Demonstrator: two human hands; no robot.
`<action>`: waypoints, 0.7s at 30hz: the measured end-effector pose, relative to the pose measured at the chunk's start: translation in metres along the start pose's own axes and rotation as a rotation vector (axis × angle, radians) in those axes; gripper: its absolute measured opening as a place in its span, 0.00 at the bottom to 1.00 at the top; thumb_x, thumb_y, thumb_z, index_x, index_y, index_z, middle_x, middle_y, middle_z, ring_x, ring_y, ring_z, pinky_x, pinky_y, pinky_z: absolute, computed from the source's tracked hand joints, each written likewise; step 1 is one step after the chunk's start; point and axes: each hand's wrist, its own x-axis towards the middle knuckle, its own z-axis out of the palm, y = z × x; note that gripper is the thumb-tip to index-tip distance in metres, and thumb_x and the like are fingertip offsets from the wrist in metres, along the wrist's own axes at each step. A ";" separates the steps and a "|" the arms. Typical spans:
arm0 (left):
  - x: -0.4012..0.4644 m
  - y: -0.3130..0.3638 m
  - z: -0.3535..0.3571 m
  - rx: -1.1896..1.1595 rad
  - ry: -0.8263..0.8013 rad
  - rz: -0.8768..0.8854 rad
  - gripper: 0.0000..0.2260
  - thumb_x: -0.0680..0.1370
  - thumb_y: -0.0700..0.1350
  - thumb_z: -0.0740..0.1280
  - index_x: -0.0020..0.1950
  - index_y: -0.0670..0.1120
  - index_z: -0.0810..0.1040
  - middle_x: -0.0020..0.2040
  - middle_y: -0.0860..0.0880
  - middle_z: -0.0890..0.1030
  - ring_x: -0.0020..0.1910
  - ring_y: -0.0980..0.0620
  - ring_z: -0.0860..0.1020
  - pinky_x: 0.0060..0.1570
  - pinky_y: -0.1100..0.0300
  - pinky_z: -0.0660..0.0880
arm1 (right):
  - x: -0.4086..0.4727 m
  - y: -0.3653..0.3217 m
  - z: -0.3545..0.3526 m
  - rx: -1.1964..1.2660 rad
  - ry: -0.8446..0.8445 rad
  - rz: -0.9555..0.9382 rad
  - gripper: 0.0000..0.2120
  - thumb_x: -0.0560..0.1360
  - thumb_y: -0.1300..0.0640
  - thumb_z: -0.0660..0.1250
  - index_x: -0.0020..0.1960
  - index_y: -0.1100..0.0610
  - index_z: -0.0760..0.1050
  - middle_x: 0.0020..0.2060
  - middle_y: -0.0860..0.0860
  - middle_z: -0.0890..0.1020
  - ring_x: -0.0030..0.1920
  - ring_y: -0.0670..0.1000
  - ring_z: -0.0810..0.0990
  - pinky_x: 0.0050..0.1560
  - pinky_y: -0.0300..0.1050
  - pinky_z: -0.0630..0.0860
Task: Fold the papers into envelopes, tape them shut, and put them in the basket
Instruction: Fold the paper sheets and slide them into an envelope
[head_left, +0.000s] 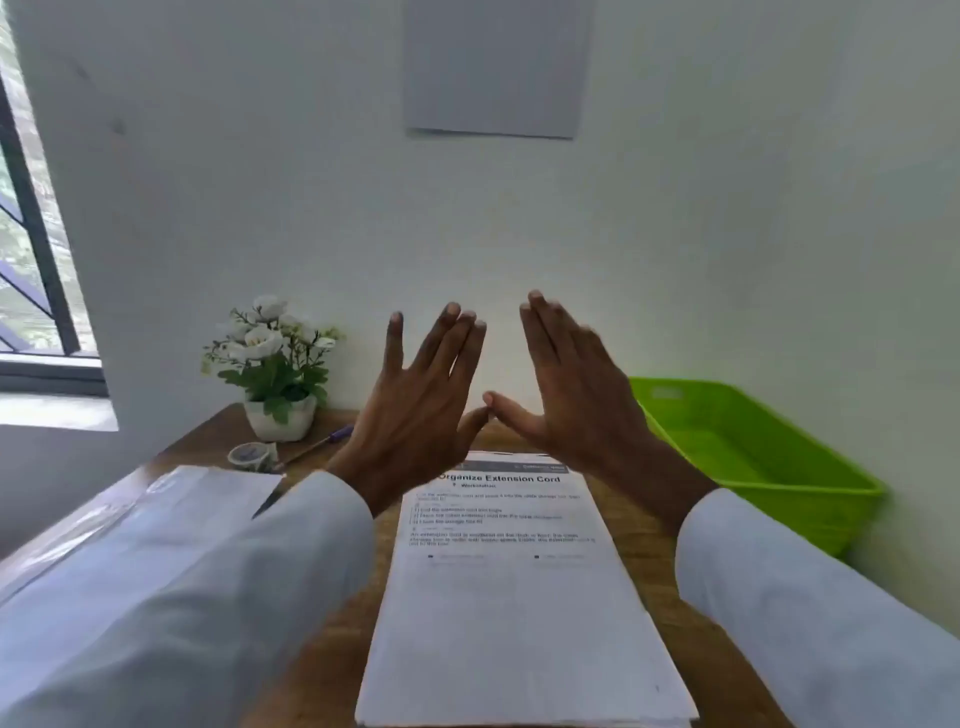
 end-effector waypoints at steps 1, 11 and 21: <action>-0.009 0.004 0.001 0.004 -0.018 -0.017 0.34 0.80 0.61 0.46 0.77 0.39 0.56 0.78 0.40 0.58 0.78 0.44 0.52 0.72 0.33 0.47 | -0.009 -0.002 0.001 0.018 -0.027 0.006 0.43 0.75 0.34 0.57 0.78 0.63 0.57 0.78 0.58 0.60 0.76 0.58 0.62 0.72 0.56 0.65; -0.079 0.030 0.013 -0.234 -0.271 -0.107 0.41 0.73 0.73 0.45 0.73 0.44 0.61 0.70 0.45 0.68 0.69 0.43 0.67 0.61 0.45 0.70 | -0.076 -0.023 -0.010 0.032 -0.288 0.199 0.26 0.78 0.40 0.58 0.71 0.54 0.65 0.69 0.49 0.72 0.62 0.55 0.73 0.52 0.48 0.73; -0.081 0.031 0.021 -0.235 -0.563 -0.219 0.43 0.70 0.76 0.51 0.72 0.45 0.61 0.68 0.44 0.71 0.61 0.42 0.74 0.53 0.49 0.74 | -0.087 -0.013 0.002 0.244 -0.556 0.584 0.34 0.70 0.33 0.68 0.68 0.54 0.71 0.68 0.51 0.75 0.66 0.55 0.75 0.60 0.48 0.73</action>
